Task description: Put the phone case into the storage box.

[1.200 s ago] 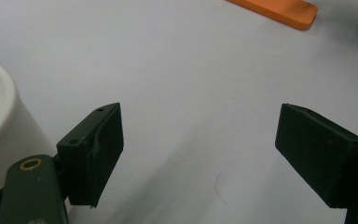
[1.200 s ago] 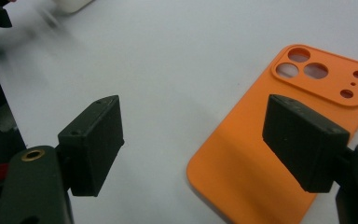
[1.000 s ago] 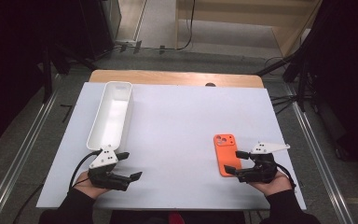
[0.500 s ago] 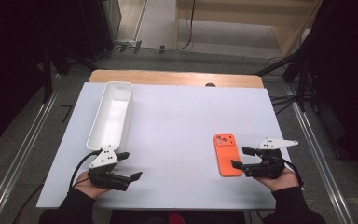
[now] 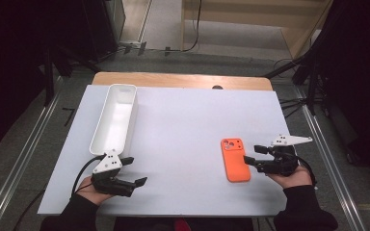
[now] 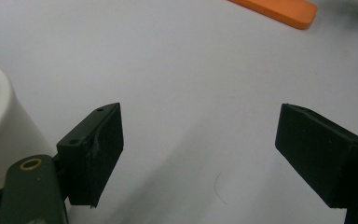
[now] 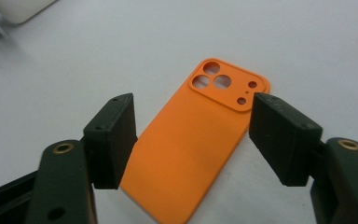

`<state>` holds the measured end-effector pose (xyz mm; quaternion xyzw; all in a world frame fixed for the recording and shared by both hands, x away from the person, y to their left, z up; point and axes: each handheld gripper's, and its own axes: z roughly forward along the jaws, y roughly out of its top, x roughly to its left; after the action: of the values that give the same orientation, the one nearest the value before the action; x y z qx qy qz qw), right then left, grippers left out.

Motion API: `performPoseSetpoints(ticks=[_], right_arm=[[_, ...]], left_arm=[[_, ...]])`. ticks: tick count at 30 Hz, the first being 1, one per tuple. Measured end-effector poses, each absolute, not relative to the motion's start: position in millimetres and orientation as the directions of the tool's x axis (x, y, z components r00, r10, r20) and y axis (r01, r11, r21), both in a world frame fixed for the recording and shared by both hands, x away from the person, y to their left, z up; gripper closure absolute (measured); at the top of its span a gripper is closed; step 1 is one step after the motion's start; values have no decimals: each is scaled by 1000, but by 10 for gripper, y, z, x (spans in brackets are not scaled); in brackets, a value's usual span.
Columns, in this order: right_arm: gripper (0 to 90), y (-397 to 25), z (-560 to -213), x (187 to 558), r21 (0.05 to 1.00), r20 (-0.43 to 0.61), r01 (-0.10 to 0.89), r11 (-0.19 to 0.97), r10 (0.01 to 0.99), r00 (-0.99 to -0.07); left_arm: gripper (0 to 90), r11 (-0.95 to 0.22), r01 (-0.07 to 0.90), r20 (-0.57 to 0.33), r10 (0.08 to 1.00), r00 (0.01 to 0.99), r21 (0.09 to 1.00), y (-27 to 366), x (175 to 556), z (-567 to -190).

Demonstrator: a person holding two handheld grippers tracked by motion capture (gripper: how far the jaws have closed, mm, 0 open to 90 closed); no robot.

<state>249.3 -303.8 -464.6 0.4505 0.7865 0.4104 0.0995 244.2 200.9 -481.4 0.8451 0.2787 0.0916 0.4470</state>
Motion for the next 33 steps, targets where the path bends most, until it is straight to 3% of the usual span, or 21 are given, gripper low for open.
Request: performPoseSetpoints(ticks=[1,6,7,8,9,10,16,33], right_arm=[[336,-3038,-4646,2493,735,213,627,257,790,-574],[536,-3054,-4642,2560,737,199,622,264,795,-573],[536,-3054,-4642,2560,737,199,622,264,795,-573],[627,-3070,-4650,2575,736,203,625,261,795,-571],[627,-3070,-4650,2575,736,203,625,261,795,-571],[707,-3089,-4663,2591,731,211,632,257,796,-567],[874,-3122,-4792,2614,711,217,652,264,800,-560],[881,-3169,-5041,2575,677,209,682,277,816,-539]], left_arm=[[156,-445,389,-95,553,828,807,2008,2442,-4815],[156,-443,389,-94,555,827,808,2011,2442,-4813],[156,-443,389,-94,555,827,808,2011,2442,-4813],[156,-444,388,-93,555,827,808,2012,2442,-4813],[156,-444,388,-93,555,827,807,2013,2442,-4813],[156,-443,388,-92,555,827,808,2014,2443,-4814],[156,-440,388,-94,555,826,810,2015,2441,-4812],[156,-441,386,-94,553,828,811,2011,2439,-4811]])
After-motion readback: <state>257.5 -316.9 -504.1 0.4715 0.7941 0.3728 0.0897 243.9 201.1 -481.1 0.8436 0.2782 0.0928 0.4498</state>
